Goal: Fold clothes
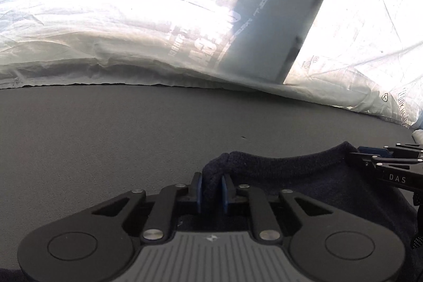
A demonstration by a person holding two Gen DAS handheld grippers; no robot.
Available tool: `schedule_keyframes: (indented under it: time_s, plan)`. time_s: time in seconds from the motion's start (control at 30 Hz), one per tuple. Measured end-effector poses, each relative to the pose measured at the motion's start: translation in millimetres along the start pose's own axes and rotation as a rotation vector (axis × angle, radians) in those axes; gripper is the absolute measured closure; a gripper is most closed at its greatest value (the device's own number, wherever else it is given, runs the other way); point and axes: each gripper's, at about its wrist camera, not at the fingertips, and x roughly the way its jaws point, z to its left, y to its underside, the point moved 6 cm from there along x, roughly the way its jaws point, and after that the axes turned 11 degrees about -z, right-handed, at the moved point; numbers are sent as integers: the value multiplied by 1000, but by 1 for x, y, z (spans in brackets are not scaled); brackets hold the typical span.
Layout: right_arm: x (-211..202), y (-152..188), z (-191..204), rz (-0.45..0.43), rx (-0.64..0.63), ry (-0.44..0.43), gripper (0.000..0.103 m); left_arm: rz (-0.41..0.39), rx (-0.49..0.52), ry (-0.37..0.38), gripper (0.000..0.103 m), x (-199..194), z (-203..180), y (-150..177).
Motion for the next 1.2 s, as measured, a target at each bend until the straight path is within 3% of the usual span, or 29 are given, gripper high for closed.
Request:
schedule_keyframes:
  time_s: [0.07, 0.13, 0.2, 0.37, 0.43, 0.63, 0.7, 0.87, 1.03, 1.13, 1.2]
  plan:
    - [-32, 3, 0, -38, 24, 24, 43, -44, -13, -3, 84, -24, -1, -5]
    - [-65, 6, 0, -75, 50, 48, 42, -79, -9, -4, 78, -54, -1, -6]
    - [-101, 25, -2, -55, 114, 69, 42, -94, -43, -32, 68, -92, 1, -6]
    - [-190, 89, 7, 13, 188, 118, 40, -40, -160, -105, 55, -187, 26, 49]
    - [-224, 116, 16, 41, 203, 129, 40, -11, -191, -150, 46, -220, 37, 78]
    - [-287, 171, 43, 76, 217, 135, 35, 92, -351, -181, 44, -285, 52, 162]
    - [-301, 181, 52, 82, 222, 139, 35, 118, -385, -171, 44, -299, 50, 183]
    - [-327, 200, 83, 92, 181, 97, 32, 170, -466, -48, 42, -317, 42, 211]
    - [-341, 215, 110, 90, 29, 111, 31, 234, -417, 53, 39, -326, 19, 230]
    - [-343, 220, 113, 96, -37, 134, 43, 275, -338, 88, 38, -326, 0, 239]
    - [-342, 223, 113, 98, -73, 146, 70, 282, -256, 64, 41, -327, -11, 244]
